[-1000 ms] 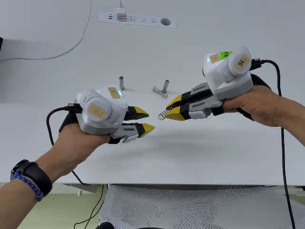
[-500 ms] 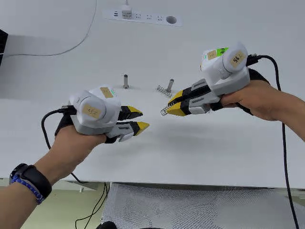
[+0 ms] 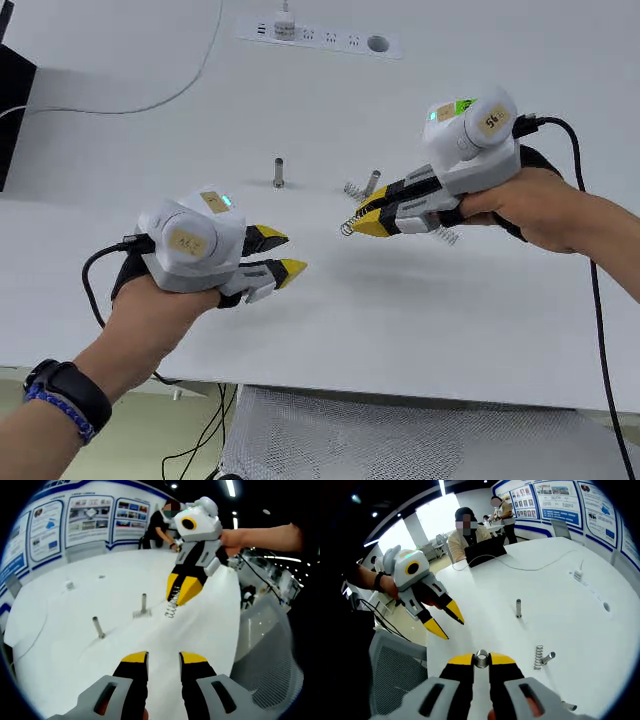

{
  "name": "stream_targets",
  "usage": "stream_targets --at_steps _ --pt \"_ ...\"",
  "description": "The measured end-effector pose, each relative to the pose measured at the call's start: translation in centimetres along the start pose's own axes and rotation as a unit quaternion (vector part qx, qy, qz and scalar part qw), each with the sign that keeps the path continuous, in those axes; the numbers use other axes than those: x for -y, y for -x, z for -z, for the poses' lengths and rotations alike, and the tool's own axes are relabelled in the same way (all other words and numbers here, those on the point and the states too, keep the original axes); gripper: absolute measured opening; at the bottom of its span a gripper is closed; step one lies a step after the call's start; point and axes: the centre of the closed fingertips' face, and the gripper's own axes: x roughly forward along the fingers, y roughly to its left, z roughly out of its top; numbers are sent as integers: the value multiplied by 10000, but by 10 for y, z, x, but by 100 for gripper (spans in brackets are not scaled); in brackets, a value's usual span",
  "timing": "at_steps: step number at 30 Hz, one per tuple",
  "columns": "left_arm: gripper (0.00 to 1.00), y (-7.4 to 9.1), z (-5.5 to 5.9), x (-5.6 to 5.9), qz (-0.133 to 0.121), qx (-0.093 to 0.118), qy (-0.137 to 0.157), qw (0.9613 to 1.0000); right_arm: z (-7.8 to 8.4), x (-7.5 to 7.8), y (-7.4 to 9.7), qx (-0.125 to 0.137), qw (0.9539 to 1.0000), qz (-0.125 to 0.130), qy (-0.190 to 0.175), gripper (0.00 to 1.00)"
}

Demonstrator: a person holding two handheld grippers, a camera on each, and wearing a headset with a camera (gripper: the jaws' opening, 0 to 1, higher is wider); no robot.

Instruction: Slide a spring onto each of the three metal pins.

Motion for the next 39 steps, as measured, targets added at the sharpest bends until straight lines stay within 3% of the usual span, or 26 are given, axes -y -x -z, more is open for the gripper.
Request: stream_targets --at_steps 17,29,31,39 --pt "36 10 13 -39 -538 -15 354 9979 -19 29 -16 -117 9997 91 193 12" --pt "44 17 19 -53 -819 -33 506 9953 -36 49 -29 -229 9988 123 406 12" --pt "45 18 19 -55 -837 -26 535 9950 -42 61 -31 -216 9982 220 511 12" --pt "51 23 18 -66 -996 20 629 9930 -54 74 -40 -210 9984 209 486 12"
